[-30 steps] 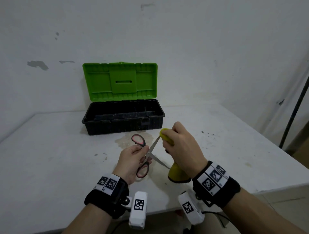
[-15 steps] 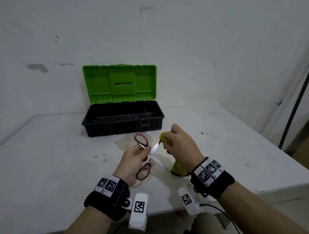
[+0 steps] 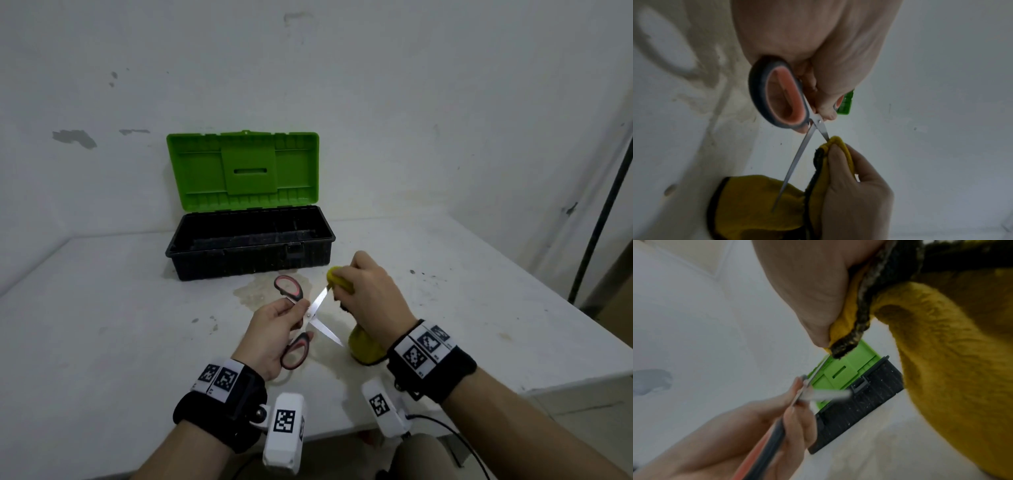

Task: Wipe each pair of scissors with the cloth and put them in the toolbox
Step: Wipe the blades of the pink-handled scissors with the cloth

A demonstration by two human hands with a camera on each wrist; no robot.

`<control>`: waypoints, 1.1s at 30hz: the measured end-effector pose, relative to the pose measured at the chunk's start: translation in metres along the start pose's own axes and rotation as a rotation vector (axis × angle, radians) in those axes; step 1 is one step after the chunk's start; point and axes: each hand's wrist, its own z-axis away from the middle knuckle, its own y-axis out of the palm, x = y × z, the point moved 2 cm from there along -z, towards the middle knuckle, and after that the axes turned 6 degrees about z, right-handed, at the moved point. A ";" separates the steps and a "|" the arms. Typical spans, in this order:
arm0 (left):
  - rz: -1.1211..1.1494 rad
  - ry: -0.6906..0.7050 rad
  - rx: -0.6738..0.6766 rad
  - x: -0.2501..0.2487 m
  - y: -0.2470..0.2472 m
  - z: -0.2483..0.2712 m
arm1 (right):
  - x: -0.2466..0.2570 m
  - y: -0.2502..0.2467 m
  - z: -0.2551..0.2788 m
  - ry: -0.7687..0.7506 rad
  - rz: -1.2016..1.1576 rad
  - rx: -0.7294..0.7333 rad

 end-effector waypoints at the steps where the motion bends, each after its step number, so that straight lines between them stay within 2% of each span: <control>1: -0.002 0.007 0.001 0.000 0.001 0.000 | -0.003 -0.004 -0.003 0.021 -0.004 -0.033; 3: -0.005 0.023 0.000 0.000 0.001 -0.001 | 0.001 -0.009 -0.001 -0.018 0.003 -0.069; 6: -0.003 0.029 0.015 -0.002 0.004 -0.003 | 0.023 -0.005 0.017 -0.178 0.035 0.001; 8: -0.009 0.029 0.036 -0.002 0.006 -0.002 | 0.029 0.003 0.024 -0.213 0.041 0.055; 13: 0.020 0.007 0.058 0.000 0.004 -0.002 | 0.021 0.002 0.017 -0.167 0.045 0.035; 19: 0.026 -0.093 0.141 0.000 0.002 0.002 | 0.019 0.001 0.017 -0.143 0.083 0.044; 24: -0.029 -0.090 0.098 0.004 0.004 0.005 | 0.022 0.003 0.021 -0.143 0.042 0.071; 29: 0.070 -0.099 0.037 -0.002 0.005 0.004 | 0.023 0.000 0.020 -0.149 0.044 0.039; 33: 0.087 -0.037 0.093 -0.005 0.005 0.003 | 0.025 -0.005 0.020 -0.146 0.035 0.008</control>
